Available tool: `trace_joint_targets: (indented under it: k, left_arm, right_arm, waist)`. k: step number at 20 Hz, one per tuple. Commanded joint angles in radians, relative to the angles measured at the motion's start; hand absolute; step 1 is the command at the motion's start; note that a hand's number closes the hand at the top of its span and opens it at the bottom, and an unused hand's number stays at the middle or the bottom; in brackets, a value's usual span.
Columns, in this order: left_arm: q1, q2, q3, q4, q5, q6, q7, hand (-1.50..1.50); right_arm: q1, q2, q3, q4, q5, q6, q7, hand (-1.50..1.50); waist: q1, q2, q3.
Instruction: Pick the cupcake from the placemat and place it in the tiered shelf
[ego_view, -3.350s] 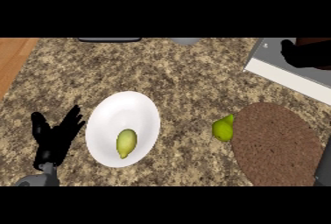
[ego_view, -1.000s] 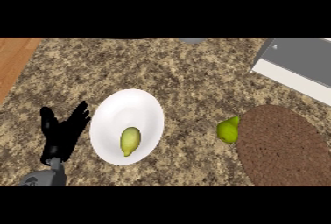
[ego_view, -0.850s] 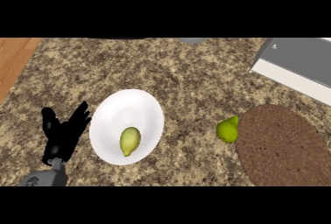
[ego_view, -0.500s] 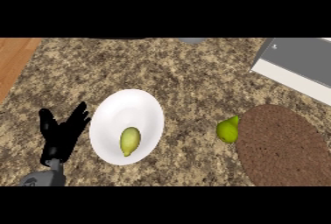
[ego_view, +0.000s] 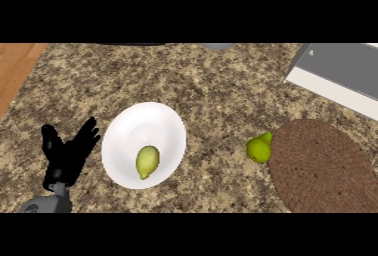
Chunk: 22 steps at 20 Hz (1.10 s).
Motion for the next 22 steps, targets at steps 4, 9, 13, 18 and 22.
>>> trace_joint_targets:
  k: [4, 9, 13, 18, 22]
  left_arm:
    - [0.005, -0.011, -0.007, 0.032, -0.019, 0.002, -0.04, 0.0]
    - [0.007, -0.016, 0.0, 0.015, -0.011, 0.01, -0.023, 0.0]
    - [0.104, -0.019, -0.013, -0.053, -0.006, -0.008, -0.035, 0.0]
    - [0.08, -0.023, -0.017, -0.068, -0.013, 0.011, 0.004, 0.0]
    - [0.005, 0.019, 0.039, 0.005, 0.021, -0.014, 0.013, 0.0]
  right_arm:
    - [-0.029, -0.085, -0.107, -0.024, -0.12, -0.011, 0.004, -1.5]
    - [0.033, -0.093, -0.091, -0.053, -0.089, -0.195, 0.012, -1.5]
    - [0.068, -0.153, -0.13, -0.067, -0.117, -0.255, 0.039, -1.5]
    - [0.12, -0.291, -0.202, -0.06, -0.196, -0.174, 0.059, -1.5]
    - [0.21, -0.375, -0.258, -0.039, -0.277, -0.034, 0.03, -1.5]
  waist:
    - [-0.012, -0.003, -0.001]
    - [-0.013, -0.003, -0.001]
    - [-0.008, -0.007, -0.001]
    - [-0.017, -0.009, 0.0]
    - [-0.027, -0.007, 0.0]
